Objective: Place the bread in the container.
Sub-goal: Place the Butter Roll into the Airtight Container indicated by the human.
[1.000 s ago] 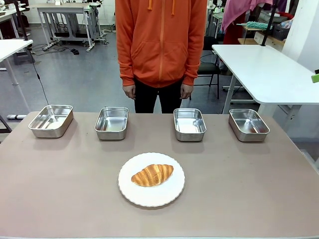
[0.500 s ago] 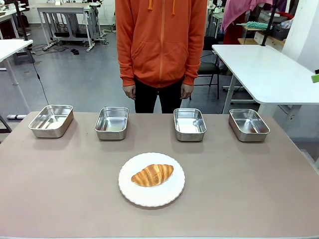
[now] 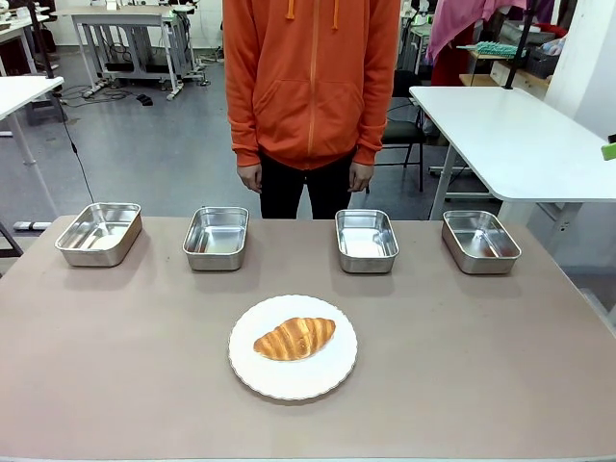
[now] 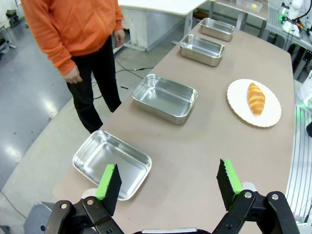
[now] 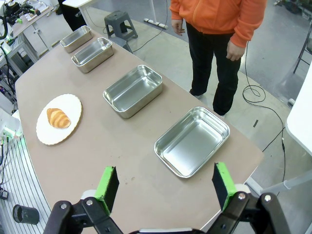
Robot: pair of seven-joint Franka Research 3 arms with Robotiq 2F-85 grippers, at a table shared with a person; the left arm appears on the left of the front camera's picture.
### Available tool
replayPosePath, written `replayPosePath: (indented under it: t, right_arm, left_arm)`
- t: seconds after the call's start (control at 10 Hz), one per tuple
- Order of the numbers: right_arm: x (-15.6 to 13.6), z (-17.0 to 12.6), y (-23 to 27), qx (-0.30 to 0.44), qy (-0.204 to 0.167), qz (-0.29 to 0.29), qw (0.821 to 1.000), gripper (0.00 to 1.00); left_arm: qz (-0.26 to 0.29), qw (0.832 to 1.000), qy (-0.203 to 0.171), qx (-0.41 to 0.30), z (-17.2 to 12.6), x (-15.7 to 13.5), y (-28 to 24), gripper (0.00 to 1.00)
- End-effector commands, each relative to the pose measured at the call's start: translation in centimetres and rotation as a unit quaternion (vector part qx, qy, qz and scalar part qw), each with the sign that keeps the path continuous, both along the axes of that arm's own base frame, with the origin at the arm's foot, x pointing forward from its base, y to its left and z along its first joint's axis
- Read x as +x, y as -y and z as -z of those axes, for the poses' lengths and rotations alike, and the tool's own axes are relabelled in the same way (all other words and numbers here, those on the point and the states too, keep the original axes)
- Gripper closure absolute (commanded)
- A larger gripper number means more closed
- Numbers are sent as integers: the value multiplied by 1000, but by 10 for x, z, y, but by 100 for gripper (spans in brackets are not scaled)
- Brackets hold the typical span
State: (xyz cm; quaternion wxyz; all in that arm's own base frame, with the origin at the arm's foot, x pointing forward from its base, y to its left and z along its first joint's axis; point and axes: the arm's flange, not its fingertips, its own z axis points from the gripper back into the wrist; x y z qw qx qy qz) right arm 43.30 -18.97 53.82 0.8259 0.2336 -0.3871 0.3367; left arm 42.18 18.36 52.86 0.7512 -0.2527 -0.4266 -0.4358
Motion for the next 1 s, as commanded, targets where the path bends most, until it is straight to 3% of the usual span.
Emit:
replayPosePath:
  t: [0.0,0.9]
  right_arm:
    - [0,-1,0,4,4,-3,1000,0]
    - [0,-1,0,4,4,-3,1000,0]
  left_arm:
    - [7,1000,7,-4,-1,-1,-2,0]
    - [7,1000,7,-4,-1,-1,-2,0]
